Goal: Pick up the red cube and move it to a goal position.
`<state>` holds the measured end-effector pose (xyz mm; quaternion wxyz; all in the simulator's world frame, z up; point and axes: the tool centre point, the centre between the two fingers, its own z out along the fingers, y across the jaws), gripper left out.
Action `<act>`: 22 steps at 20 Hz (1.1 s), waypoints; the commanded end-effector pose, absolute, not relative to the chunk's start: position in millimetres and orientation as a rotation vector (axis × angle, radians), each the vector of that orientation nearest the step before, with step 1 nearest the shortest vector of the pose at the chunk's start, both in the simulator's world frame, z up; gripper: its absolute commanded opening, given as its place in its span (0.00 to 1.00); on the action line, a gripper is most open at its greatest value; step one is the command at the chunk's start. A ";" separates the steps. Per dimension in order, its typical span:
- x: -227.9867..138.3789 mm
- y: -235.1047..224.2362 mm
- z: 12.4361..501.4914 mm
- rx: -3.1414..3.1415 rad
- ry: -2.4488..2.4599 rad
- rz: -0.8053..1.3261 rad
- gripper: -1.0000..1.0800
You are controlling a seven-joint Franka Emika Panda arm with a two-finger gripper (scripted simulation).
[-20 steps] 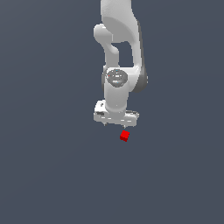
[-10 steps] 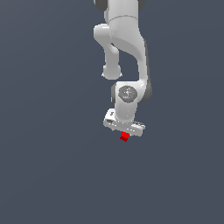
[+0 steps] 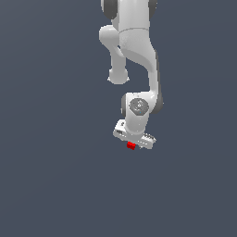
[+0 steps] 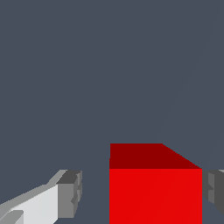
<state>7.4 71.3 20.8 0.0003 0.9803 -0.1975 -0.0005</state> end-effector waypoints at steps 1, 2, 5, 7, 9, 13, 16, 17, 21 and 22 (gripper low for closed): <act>8.2 71.8 20.0 3.078 -0.627 0.000 0.00; 8.2 71.8 20.0 3.078 -0.627 0.000 0.00; 8.2 71.8 20.0 3.078 -0.627 0.000 0.00; 8.2 71.8 20.0 3.078 -0.627 0.000 0.00; 8.2 71.8 20.0 3.078 -0.627 0.000 0.00; 8.2 72.6 22.0 3.080 -0.625 0.002 0.00; 6.8 69.0 26.6 3.080 -0.625 0.002 0.00; 6.0 67.2 29.0 3.080 -0.625 0.002 0.00; 1.7 55.9 43.2 3.080 -0.625 0.002 0.00; 0.2 52.2 48.0 3.080 -0.625 0.002 0.00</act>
